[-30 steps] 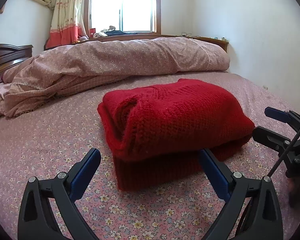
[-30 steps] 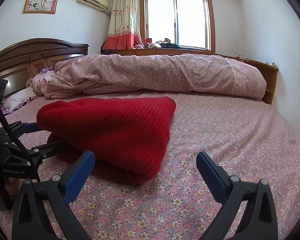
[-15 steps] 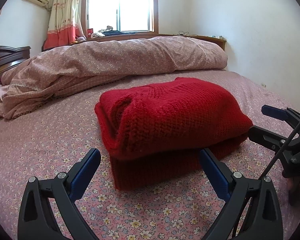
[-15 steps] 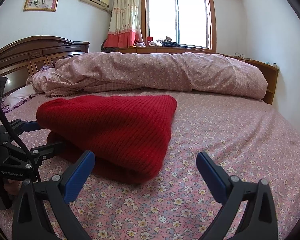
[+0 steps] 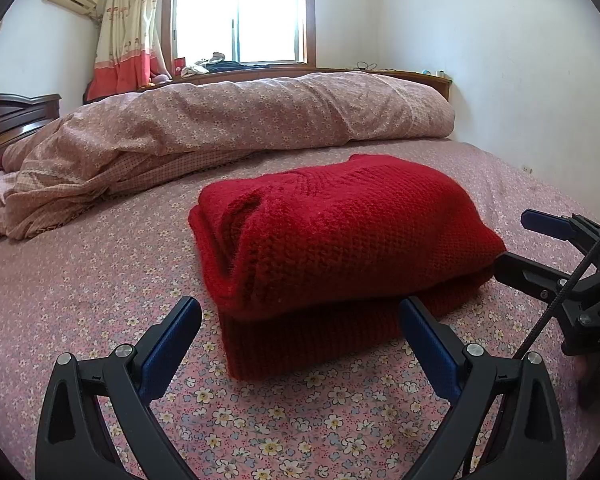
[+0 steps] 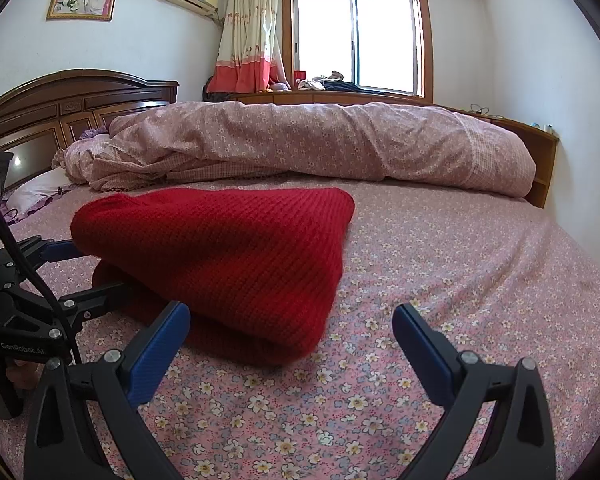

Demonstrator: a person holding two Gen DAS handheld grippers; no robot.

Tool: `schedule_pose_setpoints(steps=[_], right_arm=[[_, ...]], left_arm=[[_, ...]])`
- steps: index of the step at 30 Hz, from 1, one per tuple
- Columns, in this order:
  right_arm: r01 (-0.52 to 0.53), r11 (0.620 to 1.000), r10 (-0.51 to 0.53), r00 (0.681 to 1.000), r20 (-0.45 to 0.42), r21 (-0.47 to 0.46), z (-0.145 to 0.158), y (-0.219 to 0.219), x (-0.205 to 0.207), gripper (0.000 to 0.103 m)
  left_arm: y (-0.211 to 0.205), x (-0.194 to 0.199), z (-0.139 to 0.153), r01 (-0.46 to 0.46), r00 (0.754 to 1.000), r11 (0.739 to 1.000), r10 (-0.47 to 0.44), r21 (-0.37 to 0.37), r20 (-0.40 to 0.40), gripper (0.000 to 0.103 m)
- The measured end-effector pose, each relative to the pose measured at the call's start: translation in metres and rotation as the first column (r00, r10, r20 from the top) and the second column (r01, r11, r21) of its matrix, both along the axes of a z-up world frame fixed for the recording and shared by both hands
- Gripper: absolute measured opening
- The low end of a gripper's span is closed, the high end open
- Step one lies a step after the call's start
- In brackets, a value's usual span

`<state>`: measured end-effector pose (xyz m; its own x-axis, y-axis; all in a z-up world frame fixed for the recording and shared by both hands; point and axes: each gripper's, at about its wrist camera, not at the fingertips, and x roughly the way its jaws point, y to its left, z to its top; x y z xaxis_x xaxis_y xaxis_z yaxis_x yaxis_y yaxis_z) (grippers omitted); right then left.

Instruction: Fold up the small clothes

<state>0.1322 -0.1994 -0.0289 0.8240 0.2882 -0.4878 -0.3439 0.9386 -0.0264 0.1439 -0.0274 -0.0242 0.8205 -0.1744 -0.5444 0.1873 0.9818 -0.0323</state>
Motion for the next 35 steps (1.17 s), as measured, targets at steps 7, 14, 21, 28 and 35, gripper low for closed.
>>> schedule_pose_setpoints(steps=[7, 14, 21, 28, 35], right_arm=[[-0.001, 1.000, 0.001, 1.000, -0.008, -0.002, -0.0011, 0.0013, 0.0022, 0.103], [-0.003, 1.000, 0.003, 1.000, -0.008, -0.002, -0.0008, 0.0018, 0.0031, 0.103], [-0.002, 1.000, 0.002, 1.000, -0.010, -0.003, -0.0008, 0.0017, 0.0030, 0.103], [-0.003, 1.000, 0.003, 1.000, -0.015, -0.004, -0.0012, 0.0016, 0.0037, 0.103], [-0.003, 1.000, 0.003, 1.000, -0.016, -0.006, -0.0018, 0.0020, 0.0037, 0.103]], left_arm=[[-0.0001, -0.0003, 0.0000, 0.000, 1.000, 1.000, 0.000, 0.000, 0.001, 0.096], [0.0001, 0.0004, 0.0002, 0.006, 1.000, 1.000, -0.006, 0.005, 0.002, 0.096], [0.0000, 0.0003, 0.0003, 0.006, 1.000, 1.000, -0.006, 0.005, 0.002, 0.096], [0.0003, 0.0004, 0.0000, 0.010, 1.000, 1.000, -0.010, 0.004, 0.002, 0.096], [0.0004, 0.0003, -0.0007, 0.013, 1.000, 1.000, -0.013, 0.006, 0.003, 0.096]])
